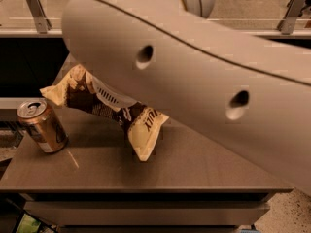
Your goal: Move brown chip bag near orange can
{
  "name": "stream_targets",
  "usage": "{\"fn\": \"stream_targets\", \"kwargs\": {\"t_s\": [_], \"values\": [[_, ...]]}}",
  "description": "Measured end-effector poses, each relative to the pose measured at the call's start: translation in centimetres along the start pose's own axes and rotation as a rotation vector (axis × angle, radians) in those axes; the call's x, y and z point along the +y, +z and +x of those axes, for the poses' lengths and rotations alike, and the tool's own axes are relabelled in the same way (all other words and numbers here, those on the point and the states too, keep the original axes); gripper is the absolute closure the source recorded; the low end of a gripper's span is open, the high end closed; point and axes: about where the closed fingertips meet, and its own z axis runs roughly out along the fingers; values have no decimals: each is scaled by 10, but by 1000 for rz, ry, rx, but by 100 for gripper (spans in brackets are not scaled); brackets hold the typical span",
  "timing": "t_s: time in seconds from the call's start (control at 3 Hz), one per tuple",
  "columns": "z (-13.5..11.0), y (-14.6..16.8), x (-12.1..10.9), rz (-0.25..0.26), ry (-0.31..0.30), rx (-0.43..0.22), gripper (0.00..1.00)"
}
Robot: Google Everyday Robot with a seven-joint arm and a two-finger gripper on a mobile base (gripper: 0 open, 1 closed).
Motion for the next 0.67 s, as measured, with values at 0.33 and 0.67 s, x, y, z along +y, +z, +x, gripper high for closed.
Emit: {"fn": "stream_targets", "kwargs": {"t_s": [0.33,0.67], "values": [[-5,-7,1,8,-4,-12,13],[-10,-14,2,16,-9,-25,0]]}}
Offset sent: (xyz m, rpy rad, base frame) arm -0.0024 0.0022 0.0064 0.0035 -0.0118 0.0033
